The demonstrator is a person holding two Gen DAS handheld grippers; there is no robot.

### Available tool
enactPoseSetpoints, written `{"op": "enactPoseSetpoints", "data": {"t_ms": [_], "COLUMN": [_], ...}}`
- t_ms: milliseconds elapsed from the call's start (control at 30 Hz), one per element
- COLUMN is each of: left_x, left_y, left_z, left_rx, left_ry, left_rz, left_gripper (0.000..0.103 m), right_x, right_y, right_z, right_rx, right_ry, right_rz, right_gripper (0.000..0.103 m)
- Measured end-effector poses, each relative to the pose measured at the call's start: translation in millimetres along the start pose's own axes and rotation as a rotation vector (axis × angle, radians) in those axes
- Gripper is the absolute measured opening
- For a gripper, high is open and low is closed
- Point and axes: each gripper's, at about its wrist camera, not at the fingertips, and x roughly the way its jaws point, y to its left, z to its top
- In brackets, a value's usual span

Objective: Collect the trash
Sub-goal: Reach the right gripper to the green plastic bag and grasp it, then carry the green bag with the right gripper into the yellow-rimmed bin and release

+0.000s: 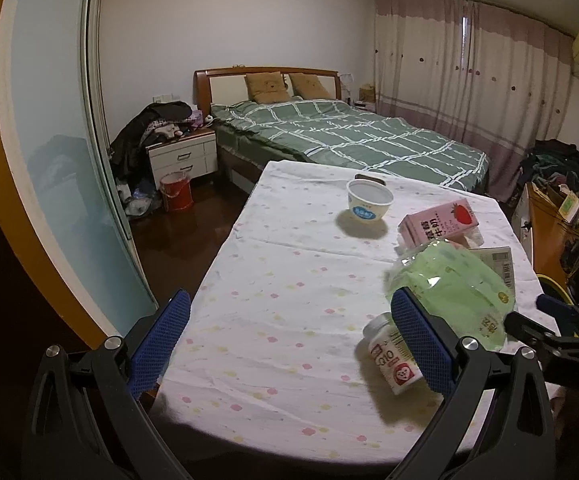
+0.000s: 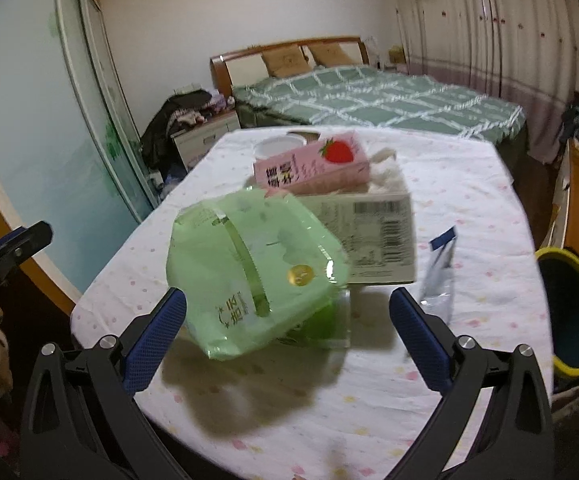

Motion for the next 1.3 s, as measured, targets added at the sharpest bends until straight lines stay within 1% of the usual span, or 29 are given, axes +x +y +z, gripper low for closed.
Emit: {"op": "enactPoseSetpoints", "data": {"t_ms": [100, 200, 267, 333, 367, 433, 467, 500, 533, 633, 700, 967, 1200, 1300], "left_x": [5, 11, 13, 14, 15, 15, 15, 16, 16, 15, 15, 11, 11, 11], "left_y": [3, 3, 2, 1, 0, 1, 0, 0, 0, -3, -4, -8, -12, -16], "left_z": [-2, -3, -3, -3, -3, -3, -3, -3, -3, -3, -2, -1, -1, 0], "left_rx": [0.007, 0.009, 0.014, 0.018, 0.02, 0.02, 0.02, 0.019, 0.018, 0.021, 0.022, 0.035, 0.038, 0.046], "left_ry": [0.007, 0.013, 0.015, 0.015, 0.015, 0.016, 0.017, 0.018, 0.02, 0.02, 0.018, 0.014, 0.016, 0.015], "left_rz": [0.005, -0.006, -0.01, -0.013, -0.015, -0.018, -0.019, -0.02, -0.021, -0.021, -0.021, -0.023, -0.026, -0.033], "left_gripper": [0.099, 0.099, 0.099, 0.099, 0.099, 0.099, 0.099, 0.099, 0.099, 0.099, 0.099, 0.099, 0.099, 0.099], "right_x": [15, 24, 26, 27, 28, 27, 26, 26, 25, 20, 14, -3, -47, -65], "right_y": [3, 6, 7, 7, 6, 2, 0, -2, -3, -7, -8, -19, -27, -35], "right_z": [2, 2, 3, 5, 6, 6, 6, 6, 6, 6, 7, 12, 18, 23], "right_rx": [0.017, 0.02, 0.022, 0.028, 0.034, 0.051, 0.056, 0.065, 0.07, 0.077, 0.077, 0.091, 0.087, 0.096], "right_ry": [0.03, 0.047, 0.046, 0.048, 0.047, 0.046, 0.048, 0.051, 0.051, 0.033, 0.013, -0.04, -0.123, -0.164], "right_rz": [0.002, 0.003, 0.003, 0.006, 0.008, 0.019, 0.025, 0.033, 0.037, 0.048, 0.047, 0.045, 0.056, 0.041], "right_gripper": [0.097, 0.096, 0.089, 0.069, 0.064, 0.042, 0.036, 0.022, 0.013, 0.006, 0.004, 0.002, 0.002, 0.002]}}
